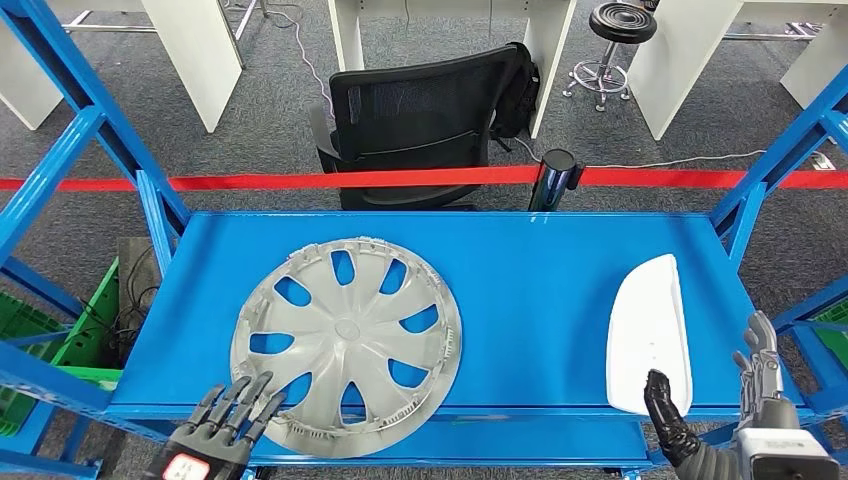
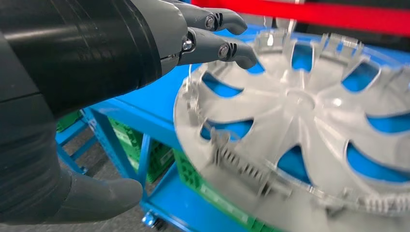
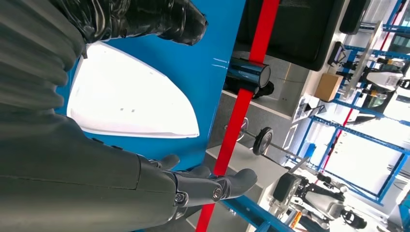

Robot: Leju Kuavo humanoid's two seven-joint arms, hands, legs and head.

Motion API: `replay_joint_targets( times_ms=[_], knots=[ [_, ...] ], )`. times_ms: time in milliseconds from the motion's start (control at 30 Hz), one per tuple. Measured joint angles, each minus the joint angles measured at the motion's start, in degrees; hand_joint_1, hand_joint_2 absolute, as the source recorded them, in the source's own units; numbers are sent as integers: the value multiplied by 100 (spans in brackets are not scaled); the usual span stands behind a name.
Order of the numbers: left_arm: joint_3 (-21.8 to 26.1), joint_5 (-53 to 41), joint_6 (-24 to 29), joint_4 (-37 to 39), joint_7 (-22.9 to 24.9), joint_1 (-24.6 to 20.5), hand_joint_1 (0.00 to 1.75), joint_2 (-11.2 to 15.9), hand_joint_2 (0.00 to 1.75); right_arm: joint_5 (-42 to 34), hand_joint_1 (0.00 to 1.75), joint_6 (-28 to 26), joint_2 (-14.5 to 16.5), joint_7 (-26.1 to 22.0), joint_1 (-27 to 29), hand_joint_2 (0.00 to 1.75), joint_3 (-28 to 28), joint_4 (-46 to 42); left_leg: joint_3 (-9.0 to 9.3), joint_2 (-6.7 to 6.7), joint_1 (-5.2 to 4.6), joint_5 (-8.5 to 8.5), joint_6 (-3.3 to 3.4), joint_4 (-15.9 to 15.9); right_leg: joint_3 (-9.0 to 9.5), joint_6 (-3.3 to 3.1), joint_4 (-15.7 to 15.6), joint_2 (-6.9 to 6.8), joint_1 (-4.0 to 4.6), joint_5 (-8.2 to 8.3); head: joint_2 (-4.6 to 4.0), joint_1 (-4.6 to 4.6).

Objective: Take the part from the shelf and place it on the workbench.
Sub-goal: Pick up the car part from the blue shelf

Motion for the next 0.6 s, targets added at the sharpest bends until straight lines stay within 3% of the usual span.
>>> replay_joint_targets(
  times_ms=[400,600],
  knots=[
    [21,75,-37,0,0,148,0,-1,175,-44,0,62,2,-32,-48,175,0,61,1,0,0,0,0,0,2,0,0,-1,0,0,0,-3],
    [-7,541,906,39,0,26,0,0,175,-56,0,211,6,-78,-162,175,1,133,2,-1,0,0,0,0,2,0,0,-2,0,0,0,-1]
  ],
)
